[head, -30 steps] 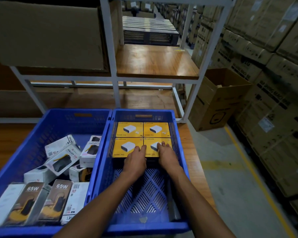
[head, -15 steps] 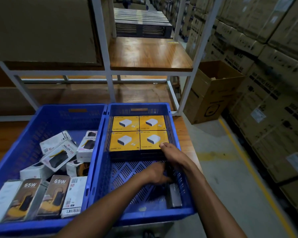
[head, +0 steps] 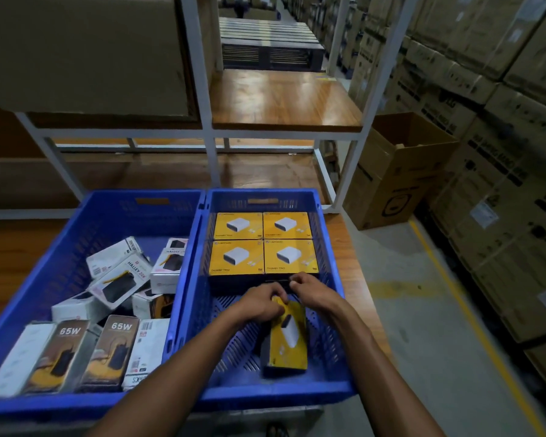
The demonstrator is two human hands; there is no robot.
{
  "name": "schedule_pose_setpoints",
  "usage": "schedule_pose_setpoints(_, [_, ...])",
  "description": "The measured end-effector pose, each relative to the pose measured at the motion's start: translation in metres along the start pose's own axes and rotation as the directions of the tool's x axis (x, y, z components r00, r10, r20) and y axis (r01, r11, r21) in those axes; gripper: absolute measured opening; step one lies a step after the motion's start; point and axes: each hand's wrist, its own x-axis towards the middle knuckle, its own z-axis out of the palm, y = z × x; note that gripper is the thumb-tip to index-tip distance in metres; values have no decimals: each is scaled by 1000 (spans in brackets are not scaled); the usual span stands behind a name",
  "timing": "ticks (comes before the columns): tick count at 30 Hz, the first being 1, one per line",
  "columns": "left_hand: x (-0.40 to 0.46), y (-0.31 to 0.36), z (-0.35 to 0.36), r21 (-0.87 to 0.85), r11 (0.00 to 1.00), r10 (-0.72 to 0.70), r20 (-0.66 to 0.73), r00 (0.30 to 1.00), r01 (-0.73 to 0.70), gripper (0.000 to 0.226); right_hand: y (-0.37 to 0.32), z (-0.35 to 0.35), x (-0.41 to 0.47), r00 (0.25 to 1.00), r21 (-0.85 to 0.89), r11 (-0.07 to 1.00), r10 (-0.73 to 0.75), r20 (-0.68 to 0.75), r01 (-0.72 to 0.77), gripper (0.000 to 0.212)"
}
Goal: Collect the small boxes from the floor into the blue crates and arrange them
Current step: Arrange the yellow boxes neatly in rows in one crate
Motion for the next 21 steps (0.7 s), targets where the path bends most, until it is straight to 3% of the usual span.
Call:
schedule_pose_setpoints(3, [-4, 1, -20, -224, 974, -30, -145, 989, -4, 20, -1, 5, 1, 999, -11, 1000, -23, -28, 23, 48])
schedule_pose_setpoints(6, [-9, 1, -35, -437, 896, -50, -264, 963, -73, 19, -5, 5, 9, 996, 97, 995, -13, -89, 21, 65])
schedule_pose_setpoints(9, [-11, -4, -39, -535, 829, -57, -368, 928, -161, 22, -11, -2, 12, 992, 159, 987, 3, -127, 18, 62])
schedule_pose_setpoints(12, [-11, -10, -38, -687, 686, -142, -450, 882, -240, 27, -13, -9, 16, 988, 214, 975, -20, -155, 53, 58])
schedule_pose_setpoints(14, [-9, -16, -36, -739, 617, -200, -480, 854, -271, 30, -12, -7, 21, 982, 307, 948, -19, -186, 77, 78])
schedule_pose_setpoints(15, [-7, -19, -34, -739, 611, -210, -498, 841, -285, 34, -11, -4, 25, 981, 337, 938, -15, -192, 80, 88])
schedule_pose_setpoints(17, [-5, -22, -34, -717, 628, -212, -532, 820, -303, 46, -14, 3, 27, 978, 326, 939, -41, -204, 107, 81])
schedule_pose_setpoints(21, [-6, -18, -39, -522, 835, -193, -574, 796, -174, 61, -31, 12, 22, 956, 175, 972, -107, -272, 159, 63])
